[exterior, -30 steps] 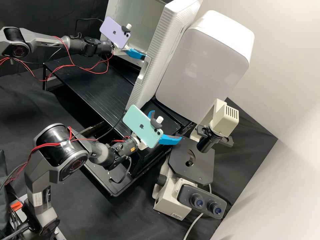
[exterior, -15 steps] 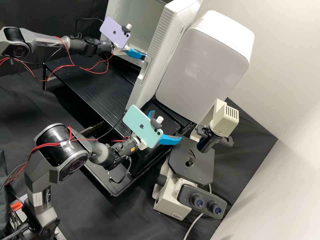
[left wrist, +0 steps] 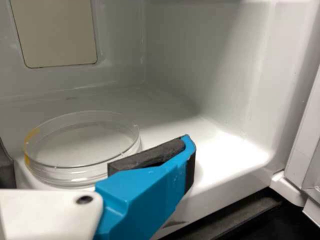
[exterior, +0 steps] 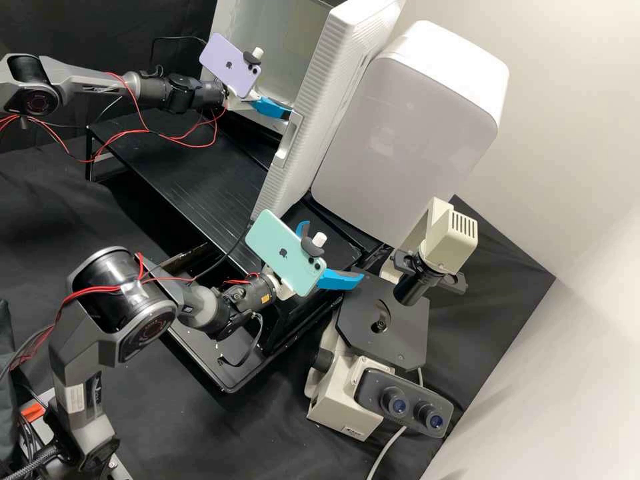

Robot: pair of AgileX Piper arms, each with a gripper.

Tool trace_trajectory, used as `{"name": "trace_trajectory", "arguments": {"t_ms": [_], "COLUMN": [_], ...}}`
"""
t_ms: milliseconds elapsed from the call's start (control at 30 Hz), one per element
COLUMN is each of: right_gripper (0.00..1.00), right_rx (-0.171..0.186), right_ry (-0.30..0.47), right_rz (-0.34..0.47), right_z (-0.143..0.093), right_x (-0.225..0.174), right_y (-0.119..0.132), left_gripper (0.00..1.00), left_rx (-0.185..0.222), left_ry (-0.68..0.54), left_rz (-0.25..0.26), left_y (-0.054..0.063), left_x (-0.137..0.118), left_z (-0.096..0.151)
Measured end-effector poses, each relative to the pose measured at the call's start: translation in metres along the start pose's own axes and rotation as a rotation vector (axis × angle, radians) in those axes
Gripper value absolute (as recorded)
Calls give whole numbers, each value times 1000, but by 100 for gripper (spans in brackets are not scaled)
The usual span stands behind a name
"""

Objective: Take the petri dish out of the incubator

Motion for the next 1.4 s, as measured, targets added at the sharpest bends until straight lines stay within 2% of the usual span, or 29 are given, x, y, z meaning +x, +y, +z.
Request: {"name": "trace_trajectory", "arguments": {"t_ms": [1400], "right_gripper": [100], "right_rx": [0], "right_ry": [0], "right_rz": [0], "right_z": [0], "right_x": [0], "right_y": [0], "left_gripper": [0], "left_rx": [-2], "left_ry": [-18], "left_rz": [-4], "left_y": [0], "left_x": [0], "left_z": [2]}}
